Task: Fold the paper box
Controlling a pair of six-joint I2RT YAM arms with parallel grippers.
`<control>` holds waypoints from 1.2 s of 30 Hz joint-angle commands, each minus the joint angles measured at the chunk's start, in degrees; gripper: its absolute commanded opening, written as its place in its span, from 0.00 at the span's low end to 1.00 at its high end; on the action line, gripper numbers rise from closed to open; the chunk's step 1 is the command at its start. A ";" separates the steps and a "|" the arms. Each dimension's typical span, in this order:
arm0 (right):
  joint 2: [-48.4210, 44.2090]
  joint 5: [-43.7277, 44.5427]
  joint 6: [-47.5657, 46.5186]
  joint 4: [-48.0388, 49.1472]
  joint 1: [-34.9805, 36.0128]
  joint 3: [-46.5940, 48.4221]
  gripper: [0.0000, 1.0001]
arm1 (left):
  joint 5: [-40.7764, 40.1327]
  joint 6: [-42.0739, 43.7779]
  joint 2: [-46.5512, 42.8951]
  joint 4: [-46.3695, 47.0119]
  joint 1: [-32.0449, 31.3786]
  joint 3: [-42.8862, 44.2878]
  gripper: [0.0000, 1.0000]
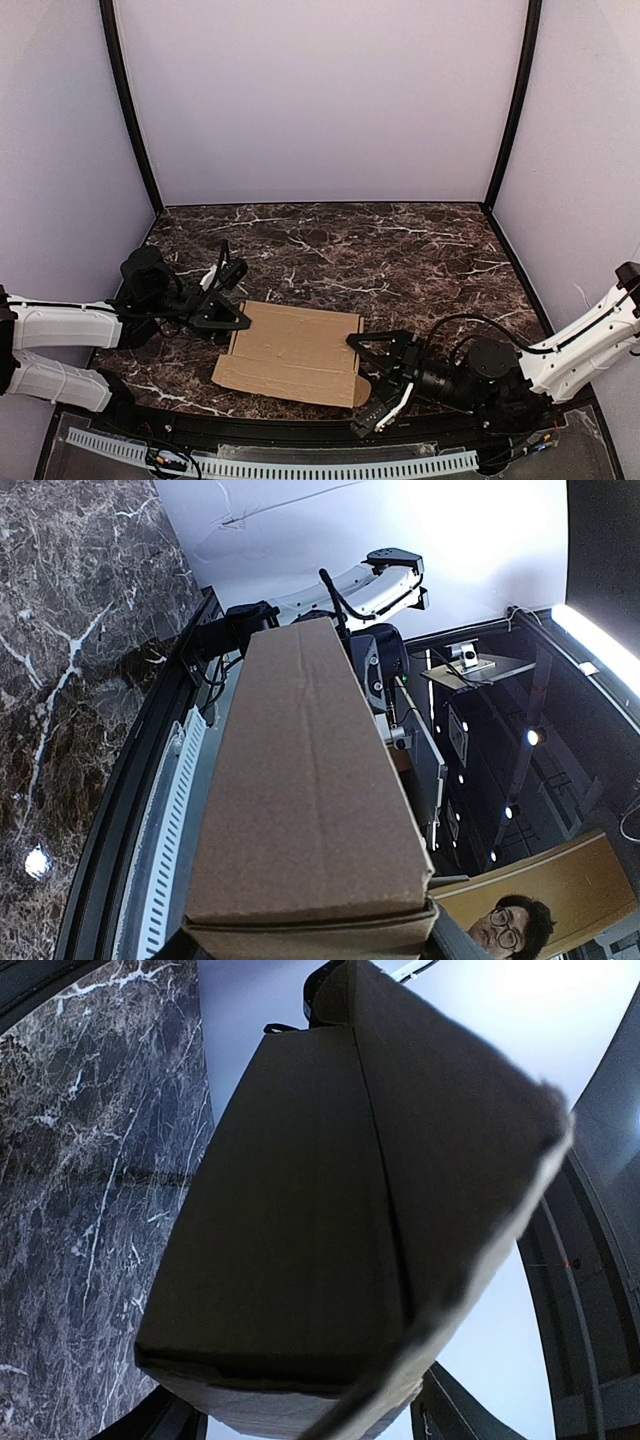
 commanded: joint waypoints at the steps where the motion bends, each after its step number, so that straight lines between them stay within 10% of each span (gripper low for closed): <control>1: 0.11 1.08 1.52 3.75 0.60 0.27 0.65 | 1.05 1.24 -0.14 0.86 0.25 0.92 0.51; 11: -0.42 1.33 2.58 4.13 0.62 -0.17 0.52 | 0.58 3.42 0.08 -0.83 0.25 0.99 0.58; 21: -0.76 2.39 4.55 3.86 0.65 -0.52 0.46 | -3.83 9.18 -4.23 -7.51 0.30 1.00 0.98; 36: -12.57 -0.88 41.35 -36.94 -1.86 8.99 0.41 | -33.68 43.72 -22.60 -61.32 1.61 16.79 0.99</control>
